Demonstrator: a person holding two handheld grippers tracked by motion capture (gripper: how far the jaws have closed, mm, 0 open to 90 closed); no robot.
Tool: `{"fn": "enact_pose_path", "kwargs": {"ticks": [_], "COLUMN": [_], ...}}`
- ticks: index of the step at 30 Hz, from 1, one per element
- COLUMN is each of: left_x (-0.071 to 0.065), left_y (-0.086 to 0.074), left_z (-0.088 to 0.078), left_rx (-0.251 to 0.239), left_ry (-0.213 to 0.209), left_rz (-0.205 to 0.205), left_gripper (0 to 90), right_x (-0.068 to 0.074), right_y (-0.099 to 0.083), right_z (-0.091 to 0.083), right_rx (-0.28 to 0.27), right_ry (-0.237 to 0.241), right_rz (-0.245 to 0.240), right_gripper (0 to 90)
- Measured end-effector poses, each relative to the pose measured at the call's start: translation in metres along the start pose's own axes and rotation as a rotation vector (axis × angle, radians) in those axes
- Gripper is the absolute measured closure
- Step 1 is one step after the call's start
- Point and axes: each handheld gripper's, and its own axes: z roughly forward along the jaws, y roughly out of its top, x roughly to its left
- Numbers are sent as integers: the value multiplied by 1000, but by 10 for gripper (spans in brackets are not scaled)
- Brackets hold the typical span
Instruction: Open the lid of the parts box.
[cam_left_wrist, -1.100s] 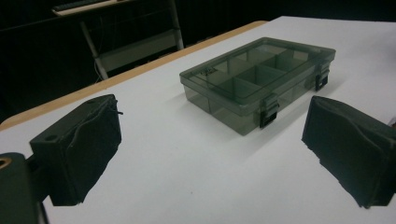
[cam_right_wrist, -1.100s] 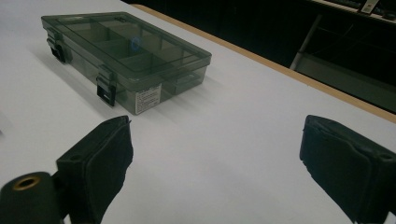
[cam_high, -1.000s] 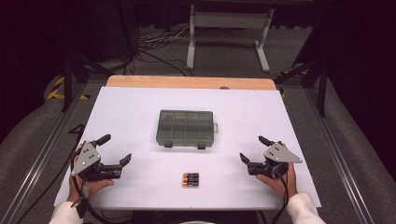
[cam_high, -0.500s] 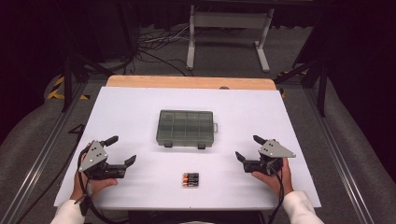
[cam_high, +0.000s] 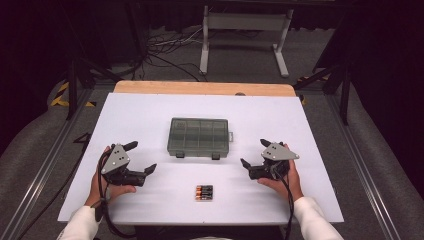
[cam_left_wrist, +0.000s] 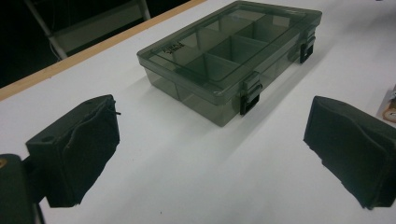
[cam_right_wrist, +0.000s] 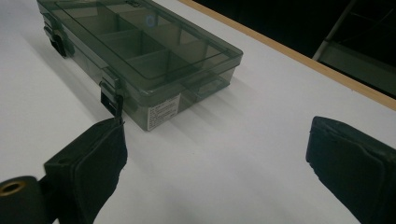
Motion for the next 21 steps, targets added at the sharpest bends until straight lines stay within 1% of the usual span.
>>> {"fn": "enact_pose_path", "kwargs": {"ticks": [2, 3, 4, 5, 8, 10, 11, 12, 13, 14, 15, 16, 17, 18, 19, 20, 21], "left_x": [0, 0, 1, 1, 4, 4, 4, 4, 3, 4, 4, 4, 3, 3, 4, 5, 5], "left_y": [1, 1, 3, 3, 5, 8, 9, 9, 11, 12, 13, 14, 15, 15, 15, 14, 14], "left_z": [6, 6, 11, 11, 20, 26, 29, 29, 34, 38, 43, 48, 52, 54, 60, 62, 62], "left_rx": [12, 12, 26, 26, 38, 54, 63, 63, 82, 95, 113, 137, 148, 152, 173, 179, 179], "left_ry": [-5, -5, -16, -16, -45, -54, -67, -67, -75, -82, -95, -90, -96, -101, -103, -111, -111], "left_rz": [4, 4, 9, 9, -12, -11, -9, -9, -7, -16, -25, -26, -29, -25, -18, -15, -15], "left_gripper": [39, 42, 46, 54, 64, 82, 94, 120, 120, 165, 165, 208, 221, 240, 252, 263, 286], "right_x": [2, 2, 4, 4, 7, 9, 10, 10, 11, 13, 13, 13, 13, 15, 16, 17, 17], "right_y": [3, 3, 5, 5, 8, 10, 11, 11, 12, 13, 13, 13, 13, 13, 13, 13, 13], "right_z": [5, 5, 8, 8, 14, 19, 21, 21, 24, 31, 31, 35, 39, 45, 49, 52, 52], "right_rx": [0, 0, 5, 5, 20, 37, 44, 44, 58, 91, 91, 107, 125, 139, 155, 165, 165], "right_ry": [12, 12, 30, 30, 86, 101, 105, 105, 108, 126, 126, 133, 147, 167, 168, 177, 177], "right_rz": [-2, -2, -3, -3, -6, -12, -13, -13, -15, -23, -23, -19, -12, -19, -31, -30, -30], "right_gripper": [68, 68, 94, 94, 127, 148, 156, 156, 183, 254, 254, 283, 294, 335, 347, 367, 367]}}
